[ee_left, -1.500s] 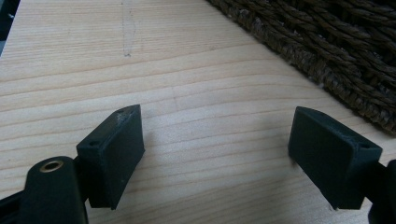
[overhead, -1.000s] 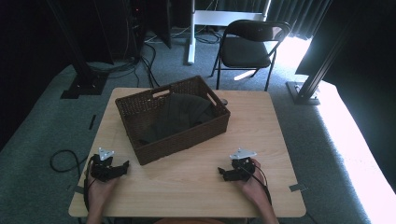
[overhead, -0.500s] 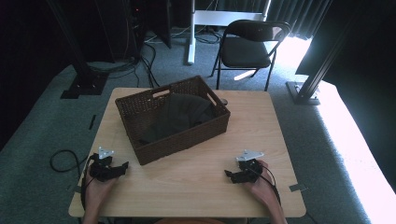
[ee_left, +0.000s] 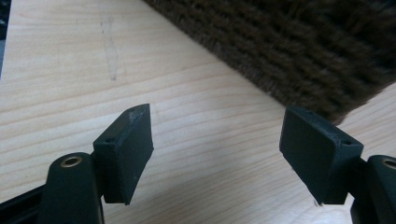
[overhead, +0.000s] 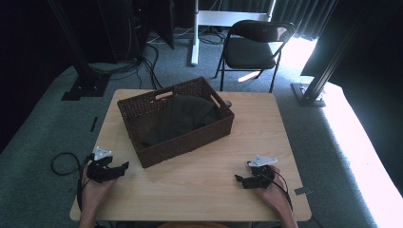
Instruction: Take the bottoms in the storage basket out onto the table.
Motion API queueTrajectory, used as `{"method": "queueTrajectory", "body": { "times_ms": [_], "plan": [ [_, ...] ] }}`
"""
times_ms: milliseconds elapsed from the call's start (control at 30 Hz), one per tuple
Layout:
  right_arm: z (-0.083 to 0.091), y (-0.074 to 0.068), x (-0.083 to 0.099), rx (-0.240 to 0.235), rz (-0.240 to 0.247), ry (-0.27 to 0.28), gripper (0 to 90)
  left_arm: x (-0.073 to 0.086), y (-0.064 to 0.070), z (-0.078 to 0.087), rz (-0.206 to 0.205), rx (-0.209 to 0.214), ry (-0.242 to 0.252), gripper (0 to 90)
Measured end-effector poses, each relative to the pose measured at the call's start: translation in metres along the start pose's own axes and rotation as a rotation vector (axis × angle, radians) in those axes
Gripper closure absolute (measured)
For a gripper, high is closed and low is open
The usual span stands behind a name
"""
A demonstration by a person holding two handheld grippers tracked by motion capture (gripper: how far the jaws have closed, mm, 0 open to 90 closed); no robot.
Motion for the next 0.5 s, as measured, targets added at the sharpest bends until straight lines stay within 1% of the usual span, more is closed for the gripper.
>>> {"method": "queueTrajectory", "body": {
  "times_ms": [167, 267, 367, 433, 500],
  "plan": [
    [0.0, 0.0, 0.0, 0.001, 0.001, -0.003, 19.3, -0.011, -0.001, 0.005, 0.016, 0.04, 0.038, 25.9],
    [0.0, 0.0, 0.0, 0.003, -0.001, -0.002, 19.3, -0.018, -0.004, 0.007, 0.009, 0.049, 0.054, 26.0],
    [0.001, 0.0, 0.0, 0.004, -0.001, -0.005, 20.0, -0.025, -0.006, 0.009, 0.012, 0.059, 0.069, 26.0],
    [0.001, -0.001, 0.0, -0.001, 0.002, -0.009, 22.0, -0.029, -0.007, 0.01, 0.007, 0.062, 0.075, 26.0],
    [0.001, -0.001, 0.0, -0.001, 0.003, -0.009, 22.0, -0.033, -0.008, 0.011, 0.001, 0.063, 0.078, 26.0]
  ]
}}
Point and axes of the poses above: each handheld gripper's, and its own axes: z roughly backward along the jaws, x roughly out of its underside, y roughly to its right, the point moved 7 cm from there along -z, roughly forward along the jaws, and after that the axes turned 9 degrees about y, right-handed, at the moved point
